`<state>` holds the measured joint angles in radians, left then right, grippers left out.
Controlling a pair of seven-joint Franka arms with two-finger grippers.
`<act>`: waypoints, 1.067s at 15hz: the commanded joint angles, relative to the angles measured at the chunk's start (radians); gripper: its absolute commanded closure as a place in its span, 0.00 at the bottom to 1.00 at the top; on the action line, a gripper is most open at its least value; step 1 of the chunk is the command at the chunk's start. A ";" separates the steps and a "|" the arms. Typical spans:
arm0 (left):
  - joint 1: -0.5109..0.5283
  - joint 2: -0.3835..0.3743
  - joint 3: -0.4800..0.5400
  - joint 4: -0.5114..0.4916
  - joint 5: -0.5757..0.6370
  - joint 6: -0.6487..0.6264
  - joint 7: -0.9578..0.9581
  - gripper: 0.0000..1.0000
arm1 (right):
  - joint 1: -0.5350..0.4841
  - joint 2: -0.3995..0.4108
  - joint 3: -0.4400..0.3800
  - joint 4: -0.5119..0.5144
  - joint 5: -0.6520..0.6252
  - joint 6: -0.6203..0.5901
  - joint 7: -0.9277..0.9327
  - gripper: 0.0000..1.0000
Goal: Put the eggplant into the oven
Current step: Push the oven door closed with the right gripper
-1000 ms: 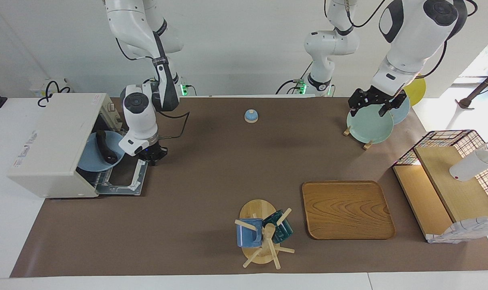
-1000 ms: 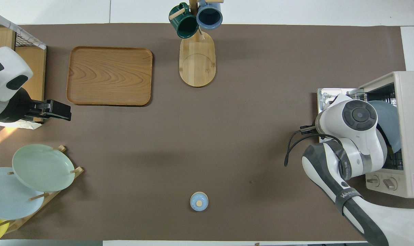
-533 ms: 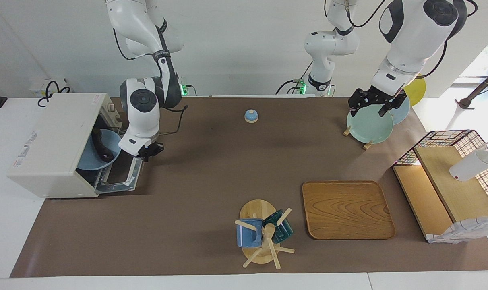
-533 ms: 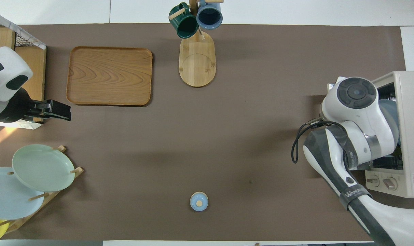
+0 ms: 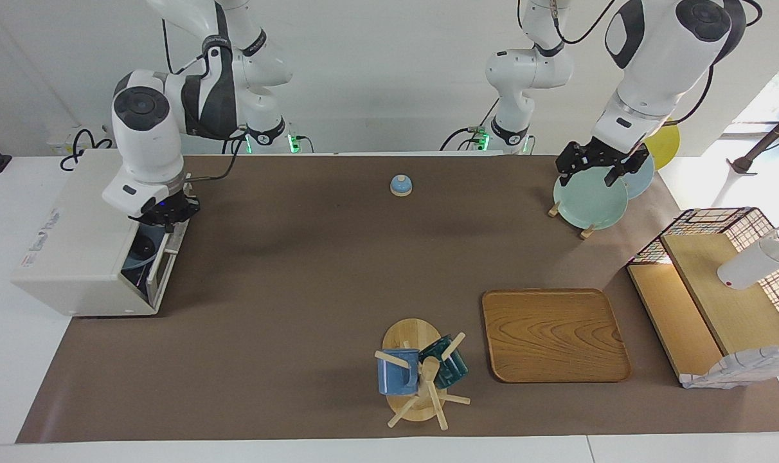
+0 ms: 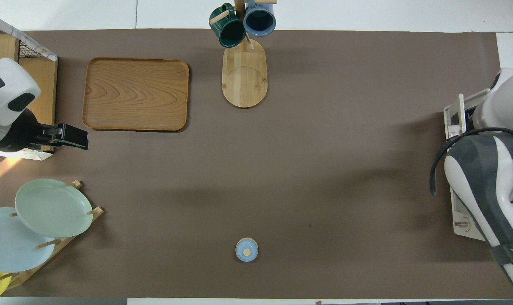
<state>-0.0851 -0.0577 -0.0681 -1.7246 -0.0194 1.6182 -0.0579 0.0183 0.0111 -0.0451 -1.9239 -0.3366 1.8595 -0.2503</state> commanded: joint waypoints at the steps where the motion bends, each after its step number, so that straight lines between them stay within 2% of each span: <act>1: 0.008 -0.022 -0.002 -0.016 -0.001 0.003 -0.005 0.00 | -0.009 -0.049 0.007 -0.012 -0.002 -0.048 -0.055 1.00; 3: 0.008 -0.022 -0.002 -0.016 -0.001 0.003 -0.005 0.00 | -0.036 -0.060 0.007 -0.020 0.057 -0.060 -0.073 0.98; 4: 0.008 -0.022 -0.002 -0.016 -0.001 0.003 -0.005 0.00 | -0.040 -0.060 0.005 -0.020 0.141 -0.065 -0.060 0.99; 6: 0.008 -0.022 -0.002 -0.016 -0.001 0.003 -0.005 0.00 | -0.032 -0.062 0.005 -0.061 0.250 0.004 0.043 1.00; 8: 0.008 -0.021 -0.002 -0.016 -0.001 0.003 -0.005 0.00 | -0.024 -0.062 0.008 -0.124 0.260 0.096 0.109 1.00; 13: 0.008 -0.021 -0.002 -0.016 -0.001 0.003 -0.005 0.00 | -0.070 -0.074 0.008 -0.208 0.266 0.153 0.103 1.00; 16: 0.008 -0.022 -0.002 -0.016 -0.001 0.003 -0.005 0.00 | -0.063 -0.071 0.007 -0.204 0.220 0.162 0.042 1.00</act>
<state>-0.0851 -0.0577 -0.0681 -1.7246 -0.0194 1.6182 -0.0579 -0.0372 -0.0314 -0.0460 -2.1029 -0.1012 2.0059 -0.1604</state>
